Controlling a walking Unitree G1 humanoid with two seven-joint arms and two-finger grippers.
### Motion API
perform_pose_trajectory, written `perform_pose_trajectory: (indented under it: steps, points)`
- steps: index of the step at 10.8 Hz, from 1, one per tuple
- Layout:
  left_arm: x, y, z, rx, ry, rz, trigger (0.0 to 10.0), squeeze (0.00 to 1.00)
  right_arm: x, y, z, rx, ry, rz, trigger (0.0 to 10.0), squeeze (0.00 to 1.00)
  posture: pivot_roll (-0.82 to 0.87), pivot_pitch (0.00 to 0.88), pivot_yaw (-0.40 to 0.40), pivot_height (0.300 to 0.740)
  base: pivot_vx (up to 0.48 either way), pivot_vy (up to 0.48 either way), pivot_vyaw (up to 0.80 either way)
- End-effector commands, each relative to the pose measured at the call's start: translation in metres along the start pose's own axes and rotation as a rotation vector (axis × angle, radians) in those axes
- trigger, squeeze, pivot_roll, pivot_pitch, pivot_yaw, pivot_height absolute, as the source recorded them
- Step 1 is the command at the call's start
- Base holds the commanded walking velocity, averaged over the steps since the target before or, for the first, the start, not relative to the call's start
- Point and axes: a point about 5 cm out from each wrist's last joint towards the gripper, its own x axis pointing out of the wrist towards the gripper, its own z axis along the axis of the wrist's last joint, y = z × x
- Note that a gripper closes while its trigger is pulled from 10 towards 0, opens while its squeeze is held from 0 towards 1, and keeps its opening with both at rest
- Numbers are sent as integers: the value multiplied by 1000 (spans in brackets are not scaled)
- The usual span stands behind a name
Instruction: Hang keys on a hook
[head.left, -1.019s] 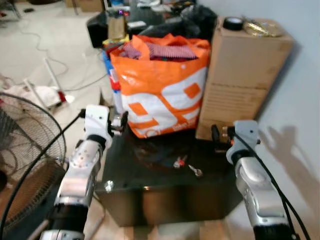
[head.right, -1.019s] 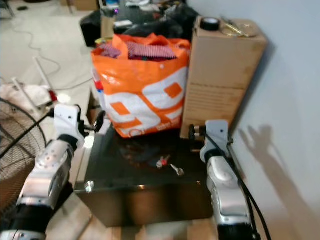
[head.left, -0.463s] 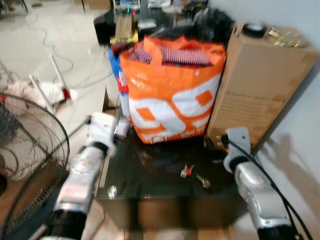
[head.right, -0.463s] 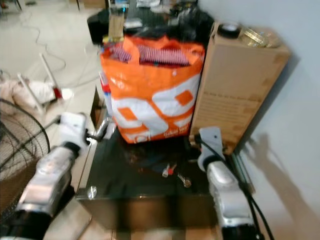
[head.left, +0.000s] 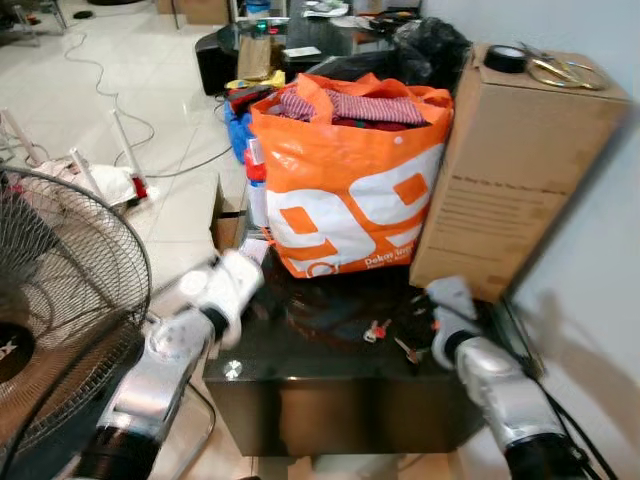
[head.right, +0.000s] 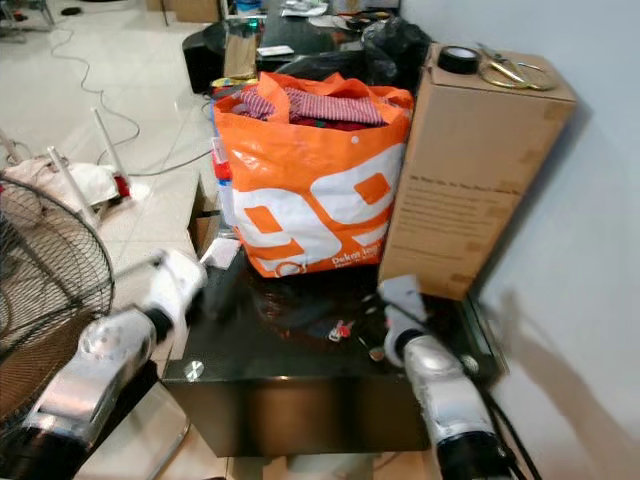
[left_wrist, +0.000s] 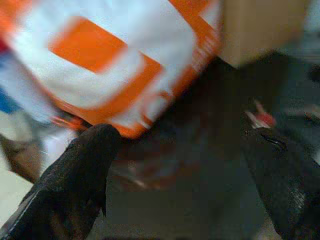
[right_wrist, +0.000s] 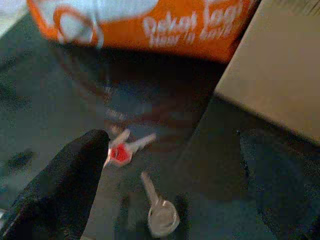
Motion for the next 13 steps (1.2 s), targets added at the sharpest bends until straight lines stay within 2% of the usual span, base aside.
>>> perform_pose_trajectory:
  steps: [1,2,3,4,5,8,9,10,13]
  points:
    - [0,-5,2,5,11,-63,10000,204,5,2,-1,-25,25,24,10000,1000,-102,0,13,740,0,0,0]
    - [0,-8,1,18,30,-132,10000,208,10,2,-9,-47,89,45,10000,1000,-105,0,8,740,0,0,0]
    - [0,-13,-1,25,53,-206,10000,212,16,1,-17,15,150,44,10000,1000,-109,0,2,740,0,0,0]
    - [-1,-19,-3,11,72,-268,10000,216,19,-1,-23,-1,190,21,10000,1000,-113,0,-1,740,0,0,0]
    - [-2,-22,-4,10,79,-288,10000,216,21,-1,-26,2,202,16,10000,4,-118,0,-1,740,0,0,0]
    - [-7,-26,-7,6,104,-323,10000,208,23,-4,-36,17,234,-30,10000,0,-112,0,-4,740,0,0,0]
    - [-10,-27,-7,4,110,-329,10000,208,23,-4,-41,10,261,-31,4157,0,-111,0,-4,740,0,0,0]
    - [-12,-27,-9,4,117,-331,10000,208,22,-5,-46,-2,289,-37,0,0,-113,0,-4,740,0,0,0]
    - [-10,-29,-7,3,119,-339,10000,212,22,-4,-49,13,289,-39,0,0,-121,0,-4,740,0,0,0]
